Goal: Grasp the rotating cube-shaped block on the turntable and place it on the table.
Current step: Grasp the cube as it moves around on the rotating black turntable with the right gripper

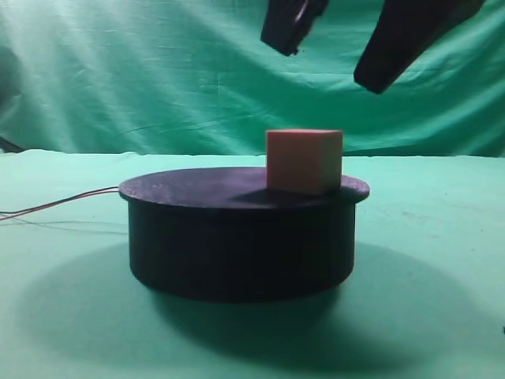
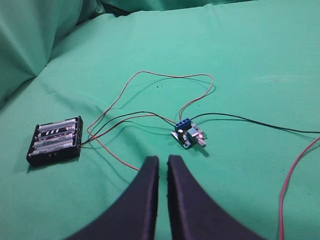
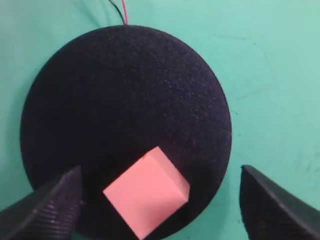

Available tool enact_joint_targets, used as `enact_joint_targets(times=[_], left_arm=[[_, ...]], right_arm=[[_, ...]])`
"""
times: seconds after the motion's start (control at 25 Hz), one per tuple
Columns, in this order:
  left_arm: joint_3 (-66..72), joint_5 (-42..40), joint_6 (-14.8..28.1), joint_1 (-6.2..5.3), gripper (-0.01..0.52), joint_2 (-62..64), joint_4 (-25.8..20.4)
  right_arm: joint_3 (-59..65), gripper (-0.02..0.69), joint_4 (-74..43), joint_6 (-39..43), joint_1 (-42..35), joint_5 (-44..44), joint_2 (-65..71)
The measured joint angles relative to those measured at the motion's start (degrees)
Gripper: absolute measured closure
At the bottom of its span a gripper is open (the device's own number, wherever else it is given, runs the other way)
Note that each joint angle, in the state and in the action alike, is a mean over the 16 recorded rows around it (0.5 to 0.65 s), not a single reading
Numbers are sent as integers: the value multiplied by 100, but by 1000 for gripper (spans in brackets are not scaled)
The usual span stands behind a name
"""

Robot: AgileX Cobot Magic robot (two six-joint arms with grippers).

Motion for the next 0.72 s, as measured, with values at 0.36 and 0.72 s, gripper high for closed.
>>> enact_joint_targets(times=[0.36, 0.72], left_arm=[[0, 0, 0, 0, 514, 0, 0], [0, 0, 0, 0, 514, 0, 0]], right_arm=[[-205, 301, -317, 376, 5, -91, 319], [-231, 379, -1660, 1850, 5, 293, -246]])
